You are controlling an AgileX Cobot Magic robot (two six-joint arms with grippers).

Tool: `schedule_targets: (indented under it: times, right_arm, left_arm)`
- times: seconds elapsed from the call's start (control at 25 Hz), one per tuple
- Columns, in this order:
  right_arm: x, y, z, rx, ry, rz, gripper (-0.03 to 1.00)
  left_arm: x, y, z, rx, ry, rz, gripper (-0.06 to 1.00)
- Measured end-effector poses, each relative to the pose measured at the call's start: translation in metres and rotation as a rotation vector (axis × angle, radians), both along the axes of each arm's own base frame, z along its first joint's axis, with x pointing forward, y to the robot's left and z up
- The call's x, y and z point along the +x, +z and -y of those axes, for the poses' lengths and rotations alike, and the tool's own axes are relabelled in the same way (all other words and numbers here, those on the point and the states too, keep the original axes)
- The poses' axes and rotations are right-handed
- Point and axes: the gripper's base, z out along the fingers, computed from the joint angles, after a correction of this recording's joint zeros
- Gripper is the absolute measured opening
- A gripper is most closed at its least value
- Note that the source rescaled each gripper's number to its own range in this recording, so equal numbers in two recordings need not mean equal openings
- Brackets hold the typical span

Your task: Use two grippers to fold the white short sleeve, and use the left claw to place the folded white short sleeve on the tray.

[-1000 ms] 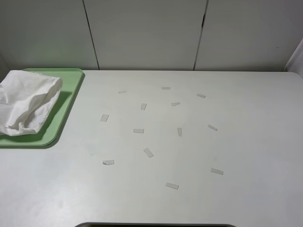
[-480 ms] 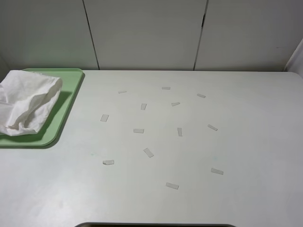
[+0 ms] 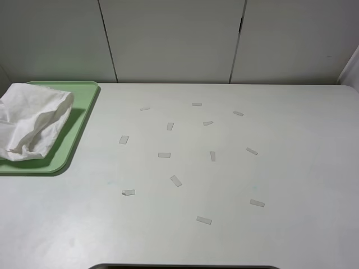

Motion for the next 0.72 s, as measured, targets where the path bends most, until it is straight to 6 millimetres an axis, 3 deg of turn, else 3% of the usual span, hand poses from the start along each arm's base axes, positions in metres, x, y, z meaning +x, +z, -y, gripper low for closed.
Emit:
schedule_targets:
  times: [0.72]
  right_arm:
    - [0.0, 0.0, 0.0, 0.0, 0.0, 0.0, 1.0]
  left_arm:
    - [0.0, 0.0, -0.0001, 0.002, 0.0, 0.0, 1.0]
